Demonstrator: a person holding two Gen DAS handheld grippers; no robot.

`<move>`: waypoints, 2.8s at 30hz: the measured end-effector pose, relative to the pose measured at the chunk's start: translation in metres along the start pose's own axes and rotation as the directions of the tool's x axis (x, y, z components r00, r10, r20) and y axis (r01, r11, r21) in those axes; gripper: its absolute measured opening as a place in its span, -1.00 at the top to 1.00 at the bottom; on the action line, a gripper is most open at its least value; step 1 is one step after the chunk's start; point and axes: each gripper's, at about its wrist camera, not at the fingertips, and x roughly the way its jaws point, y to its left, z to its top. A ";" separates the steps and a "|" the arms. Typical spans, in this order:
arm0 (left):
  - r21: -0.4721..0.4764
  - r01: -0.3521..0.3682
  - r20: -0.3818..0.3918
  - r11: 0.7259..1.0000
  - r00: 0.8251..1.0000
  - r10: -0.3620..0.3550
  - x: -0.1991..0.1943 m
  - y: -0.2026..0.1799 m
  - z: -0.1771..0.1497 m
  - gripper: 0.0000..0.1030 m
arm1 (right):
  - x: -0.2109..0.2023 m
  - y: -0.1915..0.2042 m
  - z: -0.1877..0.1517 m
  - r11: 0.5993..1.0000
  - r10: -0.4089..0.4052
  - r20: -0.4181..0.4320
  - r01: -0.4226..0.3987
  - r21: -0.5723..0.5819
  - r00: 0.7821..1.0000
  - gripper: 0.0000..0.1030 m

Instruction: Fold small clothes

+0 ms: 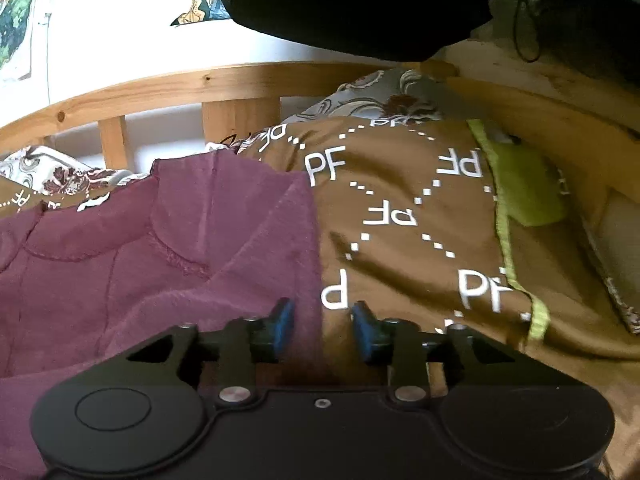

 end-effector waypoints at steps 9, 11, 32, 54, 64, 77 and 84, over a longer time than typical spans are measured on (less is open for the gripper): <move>0.187 0.030 -0.039 0.982 0.999 -0.024 0.030 -0.036 0.001 -0.14 | 0.008 0.005 0.012 0.998 0.052 0.053 -0.051 -0.023 0.997 -0.16; 0.197 0.040 -0.057 0.980 0.998 -0.029 0.036 -0.036 0.001 0.01 | 0.013 0.009 0.014 0.997 0.064 0.051 -0.062 -0.041 0.997 0.04; 0.151 0.001 -0.053 0.989 0.999 0.007 0.030 -0.026 0.000 0.56 | 0.010 0.016 0.009 0.998 0.034 0.046 -0.031 -0.059 0.998 0.47; 0.119 -0.082 -0.049 0.989 0.995 0.088 -0.016 0.002 -0.003 -0.97 | -0.057 0.032 -0.038 0.978 -0.036 0.055 0.046 -0.202 0.998 -0.78; 0.026 -0.228 0.013 0.973 0.974 0.228 -0.080 0.079 0.017 -0.99 | -0.121 0.090 -0.046 0.962 0.170 0.125 -0.137 -0.235 0.978 -0.99; -0.093 -0.314 0.173 0.945 0.929 0.326 -0.165 0.203 0.032 -0.99 | -0.162 0.169 -0.086 0.895 0.339 0.012 -0.318 -0.311 0.941 -0.99; -0.316 -0.242 0.206 0.918 0.926 0.315 -0.148 0.242 0.053 -0.99 | -0.166 0.180 -0.090 0.879 0.346 -0.005 -0.326 -0.348 0.938 -0.99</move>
